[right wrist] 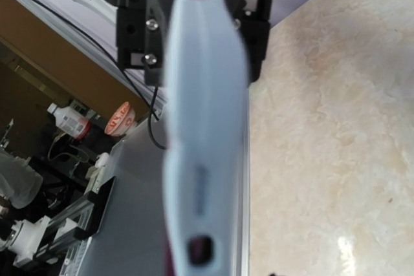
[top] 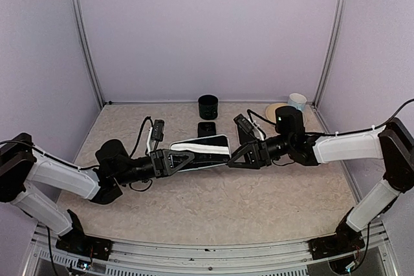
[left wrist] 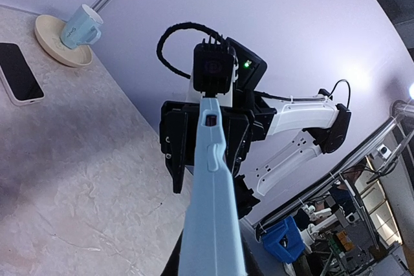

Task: Put the phone into the phone case
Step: Press the bottom corners of the phone case.

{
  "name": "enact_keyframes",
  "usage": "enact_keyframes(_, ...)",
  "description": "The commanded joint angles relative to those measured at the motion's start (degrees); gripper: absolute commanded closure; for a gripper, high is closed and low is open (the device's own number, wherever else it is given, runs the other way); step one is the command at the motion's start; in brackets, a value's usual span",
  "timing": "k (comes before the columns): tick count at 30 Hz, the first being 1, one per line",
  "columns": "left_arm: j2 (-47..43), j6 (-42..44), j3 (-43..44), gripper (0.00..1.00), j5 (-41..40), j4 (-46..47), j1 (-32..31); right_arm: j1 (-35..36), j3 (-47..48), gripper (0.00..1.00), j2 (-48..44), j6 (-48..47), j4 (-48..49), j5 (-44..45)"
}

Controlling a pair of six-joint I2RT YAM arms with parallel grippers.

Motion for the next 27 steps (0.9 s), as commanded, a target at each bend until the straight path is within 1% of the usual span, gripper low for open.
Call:
enact_keyframes(1, 0.40, -0.42, 0.70, 1.00, 0.73, 6.45, 0.37, 0.90, 1.98, 0.64, 1.00, 0.50, 1.69, -1.68)
enact_keyframes(3, 0.53, -0.46, 0.53, 1.00, 0.70, 6.47, 0.32, 1.01, 2.14, 0.65, 1.01, 0.62, 1.90, -1.87)
enact_keyframes(5, 0.47, -0.43, 0.30, 1.00, 0.64, 6.52, 0.32, 1.23, 2.22, 0.70, 1.10, 0.72, 2.16, -2.08)
enact_keyframes(9, 0.58, -0.62, 0.06, 1.00, 0.31, 6.72, 0.33, 1.58, 2.57, 0.85, 1.60, 0.69, 2.21, -2.19)
enact_keyframes(12, 0.64, -0.71, -0.07, 1.00, 0.16, 6.69, 0.33, 1.87, 3.05, 0.98, 2.27, 0.90, 1.99, -2.45)
enact_keyframes(13, 0.71, -0.68, -0.03, 1.00, 0.12, 6.65, 0.40, 1.94, 3.17, 1.00, 2.50, 0.87, 1.74, -2.41)
enact_keyframes(15, 0.73, -0.70, -0.15, 0.99, -0.04, 6.49, 0.40, 1.99, 3.54, 1.00, 2.46, 0.85, 1.22, -2.01)
enact_keyframes(17, 0.65, -0.60, -0.17, 0.91, -0.28, 5.94, 0.57, 1.96, 4.04, 1.00, 1.91, -0.35, -0.94, -0.68)
enact_keyframes(19, 0.64, -0.51, -0.14, 0.89, -0.77, 4.77, 0.66, 1.97, 4.95, 1.00, 1.07, -3.09, -4.47, 2.20)
enact_keyframes(20, 0.58, -0.34, -0.03, 0.91, -1.23, 3.73, 0.74, 1.97, 5.61, 1.00, 0.45, -4.67, -7.71, 4.27)
enact_keyframes(21, 0.44, -0.04, 0.05, 0.97, -1.90, 2.43, 0.75, 1.94, 6.16, 1.00, 0.02, -6.25, -10.23, 5.31)
enact_keyframes(22, 0.31, 0.23, 0.22, 1.00, -2.39, 1.17, 0.76, 1.98, 6.58, 1.00, -0.33, -7.29, -12.03, 6.86)
enact_keyframes(25, -0.21, 1.43, 0.31, 1.00, -3.89, -1.81, 0.76, 1.91, 7.50, 1.00, -1.59, -9.30, -15.89, 8.75)
enact_keyframes(27, -0.47, 2.01, 0.27, 1.00, -4.52, -3.15, 0.88, 1.91, 7.13, 1.00, -2.52, -9.78, -15.98, 6.85)
